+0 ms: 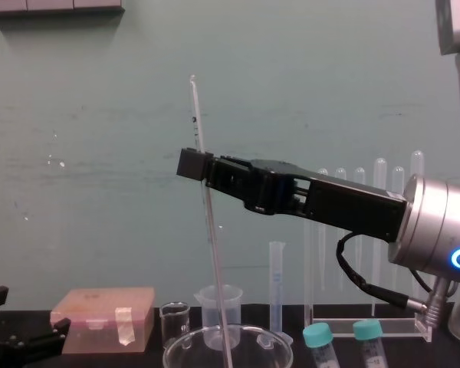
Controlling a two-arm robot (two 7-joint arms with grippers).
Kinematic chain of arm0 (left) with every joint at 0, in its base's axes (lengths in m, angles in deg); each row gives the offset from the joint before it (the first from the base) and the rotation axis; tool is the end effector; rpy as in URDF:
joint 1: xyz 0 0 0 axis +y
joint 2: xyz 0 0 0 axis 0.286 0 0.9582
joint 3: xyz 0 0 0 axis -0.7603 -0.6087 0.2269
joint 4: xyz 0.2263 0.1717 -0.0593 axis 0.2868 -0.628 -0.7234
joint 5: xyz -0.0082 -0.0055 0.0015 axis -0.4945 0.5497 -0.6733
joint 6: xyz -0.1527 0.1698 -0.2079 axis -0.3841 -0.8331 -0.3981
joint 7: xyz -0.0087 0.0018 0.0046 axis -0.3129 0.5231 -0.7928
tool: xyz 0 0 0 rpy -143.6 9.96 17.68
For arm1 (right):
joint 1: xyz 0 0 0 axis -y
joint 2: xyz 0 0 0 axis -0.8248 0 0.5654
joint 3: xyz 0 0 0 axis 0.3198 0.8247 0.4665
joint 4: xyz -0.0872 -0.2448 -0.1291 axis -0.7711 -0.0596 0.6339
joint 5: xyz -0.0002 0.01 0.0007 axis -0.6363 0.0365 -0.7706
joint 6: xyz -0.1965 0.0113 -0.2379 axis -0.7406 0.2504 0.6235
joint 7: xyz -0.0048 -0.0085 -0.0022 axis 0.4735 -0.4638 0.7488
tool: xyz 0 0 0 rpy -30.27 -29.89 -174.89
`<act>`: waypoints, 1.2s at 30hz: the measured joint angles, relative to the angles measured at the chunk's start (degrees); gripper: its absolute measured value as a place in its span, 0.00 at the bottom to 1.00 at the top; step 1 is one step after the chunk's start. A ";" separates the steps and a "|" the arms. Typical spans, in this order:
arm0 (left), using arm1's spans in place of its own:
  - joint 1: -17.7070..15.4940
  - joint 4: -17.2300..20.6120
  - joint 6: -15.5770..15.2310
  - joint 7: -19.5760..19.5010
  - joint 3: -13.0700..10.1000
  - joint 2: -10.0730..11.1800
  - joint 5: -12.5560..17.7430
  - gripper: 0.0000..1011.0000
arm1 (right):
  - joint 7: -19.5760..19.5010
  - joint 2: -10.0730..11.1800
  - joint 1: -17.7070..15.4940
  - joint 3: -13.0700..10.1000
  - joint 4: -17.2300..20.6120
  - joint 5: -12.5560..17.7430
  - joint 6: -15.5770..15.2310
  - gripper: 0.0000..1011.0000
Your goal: Hold the thermometer with one hand and immerse one end into the beaker, then reinsert it into the test tube rack.
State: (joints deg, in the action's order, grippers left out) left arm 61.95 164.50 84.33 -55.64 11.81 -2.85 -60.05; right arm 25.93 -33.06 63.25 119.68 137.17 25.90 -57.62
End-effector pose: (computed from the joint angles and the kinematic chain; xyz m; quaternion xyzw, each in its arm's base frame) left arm 0.3581 0.0827 -0.3023 0.1415 -0.1323 0.5800 0.7913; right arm 0.4230 0.0359 -0.2265 0.1144 -0.0087 -0.1346 0.9842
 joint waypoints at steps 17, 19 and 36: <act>0.00 0.00 0.00 0.00 0.00 0.00 0.00 1.00 | 0.06 0.03 0.02 -0.08 -0.18 0.13 0.10 0.06; 0.00 0.00 0.00 0.00 0.00 0.00 0.00 1.00 | 0.07 0.01 0.03 -0.09 -0.21 0.13 0.13 0.06; 0.00 0.00 0.00 0.00 0.00 0.00 0.00 1.00 | 0.32 -0.08 0.29 -0.15 -0.72 0.17 0.15 0.06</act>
State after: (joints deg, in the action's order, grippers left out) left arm 61.95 164.50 84.33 -55.64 11.81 -2.85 -60.04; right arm 26.25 -33.14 63.54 119.52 136.45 26.08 -57.46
